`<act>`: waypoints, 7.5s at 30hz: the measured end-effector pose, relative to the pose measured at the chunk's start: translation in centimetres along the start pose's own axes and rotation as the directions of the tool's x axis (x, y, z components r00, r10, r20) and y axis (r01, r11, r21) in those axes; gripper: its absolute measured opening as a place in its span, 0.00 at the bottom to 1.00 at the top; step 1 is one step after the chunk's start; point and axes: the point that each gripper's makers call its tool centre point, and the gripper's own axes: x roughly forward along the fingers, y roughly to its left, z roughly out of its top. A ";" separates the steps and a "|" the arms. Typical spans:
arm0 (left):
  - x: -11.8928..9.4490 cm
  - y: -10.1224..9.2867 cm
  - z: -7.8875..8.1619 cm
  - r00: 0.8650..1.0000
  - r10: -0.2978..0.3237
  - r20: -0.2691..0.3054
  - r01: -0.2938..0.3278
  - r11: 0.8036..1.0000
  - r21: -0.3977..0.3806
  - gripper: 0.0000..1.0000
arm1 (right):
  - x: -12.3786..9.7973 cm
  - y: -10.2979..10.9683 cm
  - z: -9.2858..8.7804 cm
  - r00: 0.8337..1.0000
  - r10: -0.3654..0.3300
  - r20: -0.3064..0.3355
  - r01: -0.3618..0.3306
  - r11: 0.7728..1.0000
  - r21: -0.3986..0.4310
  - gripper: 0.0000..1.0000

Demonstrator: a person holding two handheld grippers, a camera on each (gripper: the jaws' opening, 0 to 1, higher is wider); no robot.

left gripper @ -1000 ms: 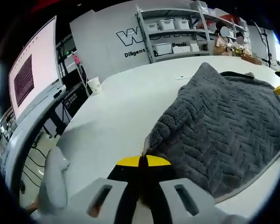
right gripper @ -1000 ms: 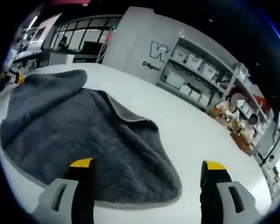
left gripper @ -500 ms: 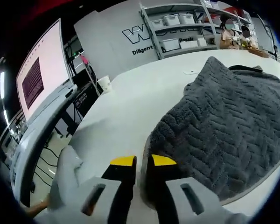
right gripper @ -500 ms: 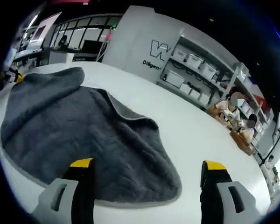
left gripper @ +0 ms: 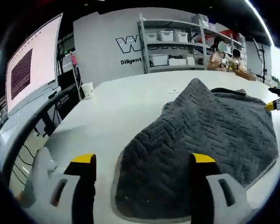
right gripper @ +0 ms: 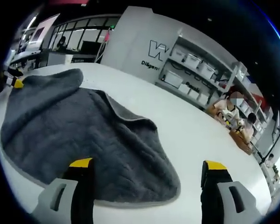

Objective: Open the folded towel by lifting each exposed corner and separating the folded layers until the towel lies flat within the target outline without major curled edges

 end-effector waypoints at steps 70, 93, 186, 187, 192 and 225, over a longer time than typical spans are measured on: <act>-0.5 -10.9 1.6 0.948 -0.318 0.010 0.310 0.931 0.191 0.98 | 8.9 -2.6 5.0 0.974 0.209 0.088 -0.209 0.978 -0.010 0.47; -0.1 -11.6 1.6 0.945 -0.328 -0.005 0.322 0.924 0.204 0.96 | 14.0 -1.6 1.5 0.965 0.261 0.009 -0.261 0.960 0.102 0.11; -0.1 -10.8 1.3 0.950 -0.311 -0.008 0.307 0.932 0.191 0.95 | 0.9 -2.5 -6.8 0.976 0.208 -0.072 -0.205 0.978 0.042 0.00; -0.1 -10.9 1.3 0.950 -0.312 -0.006 0.308 0.932 0.190 0.95 | 0.6 -2.4 -6.8 0.975 0.212 -0.065 -0.209 0.977 0.045 0.00; -0.3 -11.2 1.5 0.947 -0.320 -0.002 0.313 0.927 0.208 0.95 | 0.0 -2.1 -7.1 0.974 0.223 -0.040 -0.219 0.972 0.088 0.00; -0.6 -11.8 1.6 0.940 -0.342 0.009 0.334 0.921 0.200 0.95 | -2.0 -1.8 -7.6 0.989 0.136 -0.051 -0.135 0.991 0.023 0.03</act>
